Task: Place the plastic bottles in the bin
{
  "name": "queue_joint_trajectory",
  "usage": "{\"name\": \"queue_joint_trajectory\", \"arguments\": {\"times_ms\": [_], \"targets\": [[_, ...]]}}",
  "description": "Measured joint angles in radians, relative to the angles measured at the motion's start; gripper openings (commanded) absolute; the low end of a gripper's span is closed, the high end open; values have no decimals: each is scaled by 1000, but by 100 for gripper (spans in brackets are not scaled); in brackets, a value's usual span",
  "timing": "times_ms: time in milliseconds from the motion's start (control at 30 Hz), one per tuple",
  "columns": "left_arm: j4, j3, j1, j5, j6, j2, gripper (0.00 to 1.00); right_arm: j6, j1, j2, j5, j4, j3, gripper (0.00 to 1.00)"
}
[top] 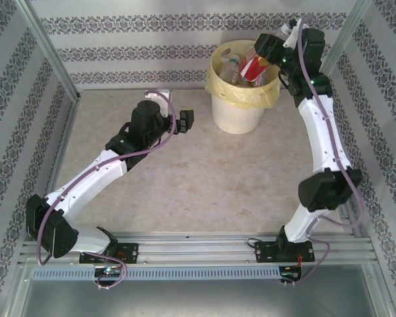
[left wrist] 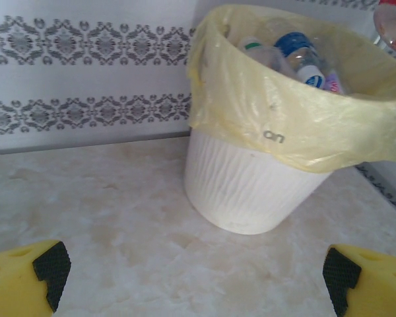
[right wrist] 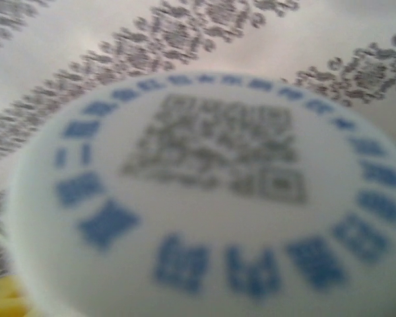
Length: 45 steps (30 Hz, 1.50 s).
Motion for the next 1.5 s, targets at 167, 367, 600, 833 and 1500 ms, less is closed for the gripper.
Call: {"name": "queue_joint_trajectory", "arguments": {"times_ms": [167, 367, 600, 833, 1500], "targets": [[-23, 0, 0, -50, -3, 0, 100, -87, -3, 128, 74, -185, 162, 56], [-29, -2, 1, -90, -11, 0, 99, -107, -6, 192, 69, -272, 248, 57], [-30, -2, 8, -126, -25, 5, 100, -108, 0, 313, 56, -377, 364, 77], [-30, -2, 18, -144, -34, 13, 100, -113, -26, 322, 103, -466, 386, 91], [-70, -2, 21, -159, -56, 33, 100, -158, -36, 201, 181, -570, 417, 97]]}}
